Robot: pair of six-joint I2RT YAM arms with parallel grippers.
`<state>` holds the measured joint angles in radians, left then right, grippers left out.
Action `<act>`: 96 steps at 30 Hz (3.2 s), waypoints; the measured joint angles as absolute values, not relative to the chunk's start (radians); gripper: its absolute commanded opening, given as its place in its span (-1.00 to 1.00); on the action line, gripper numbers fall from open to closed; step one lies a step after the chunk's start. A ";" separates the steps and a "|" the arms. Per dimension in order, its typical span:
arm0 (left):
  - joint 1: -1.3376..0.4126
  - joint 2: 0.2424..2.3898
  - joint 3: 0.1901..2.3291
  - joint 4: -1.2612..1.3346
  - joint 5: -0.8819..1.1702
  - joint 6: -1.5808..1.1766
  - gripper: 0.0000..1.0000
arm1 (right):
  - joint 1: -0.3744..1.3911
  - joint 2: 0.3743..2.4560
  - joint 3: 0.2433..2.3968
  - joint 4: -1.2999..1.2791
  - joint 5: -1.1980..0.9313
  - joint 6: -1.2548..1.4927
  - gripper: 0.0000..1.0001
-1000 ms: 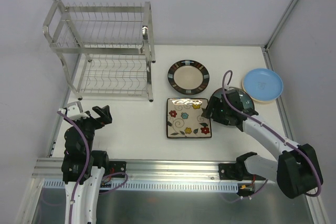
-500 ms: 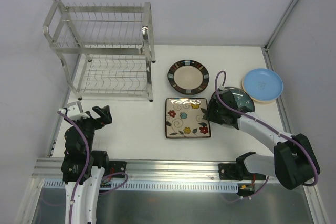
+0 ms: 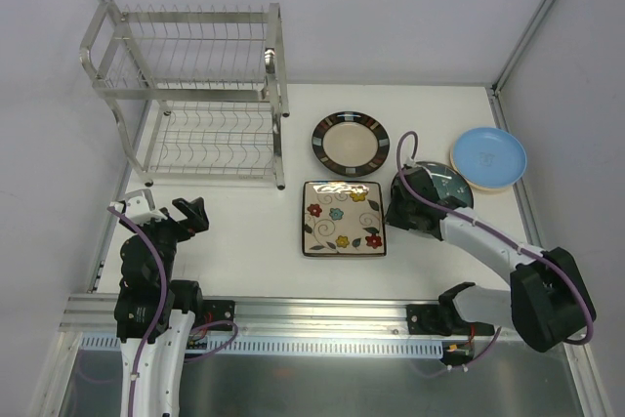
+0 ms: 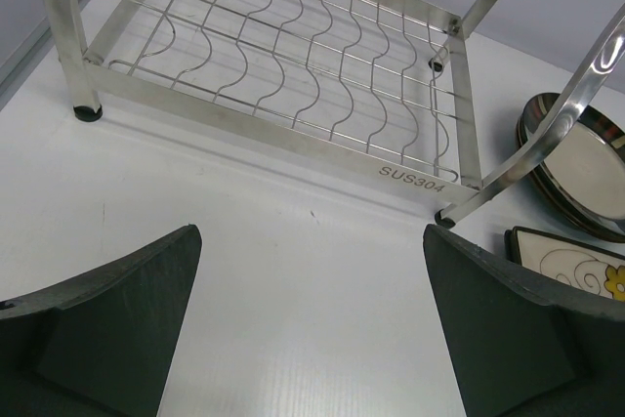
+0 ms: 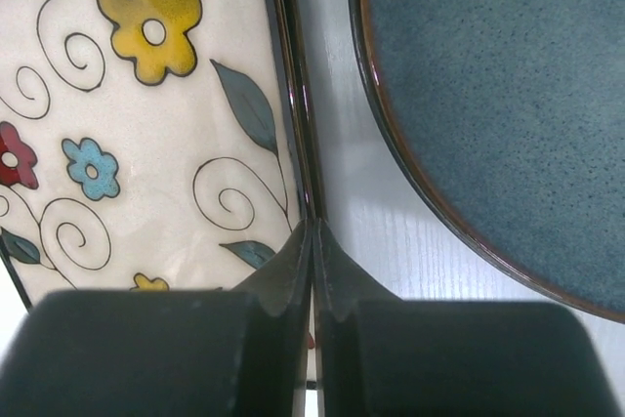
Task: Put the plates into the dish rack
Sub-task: Grab a plate with the left arm
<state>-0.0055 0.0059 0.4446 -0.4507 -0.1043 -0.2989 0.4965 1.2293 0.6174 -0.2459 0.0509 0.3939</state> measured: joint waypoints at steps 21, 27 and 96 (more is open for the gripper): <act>-0.006 0.006 0.445 -0.451 -0.104 -0.299 0.98 | 0.511 1.157 0.621 -0.287 0.064 0.453 -0.41; -0.006 0.006 0.445 -0.451 -0.104 -0.299 0.98 | 0.516 1.177 0.609 -0.262 0.054 0.461 -0.40; -0.236 0.558 0.483 -0.444 0.431 -0.631 0.98 | 0.603 1.274 0.529 -0.021 -0.046 0.588 -0.25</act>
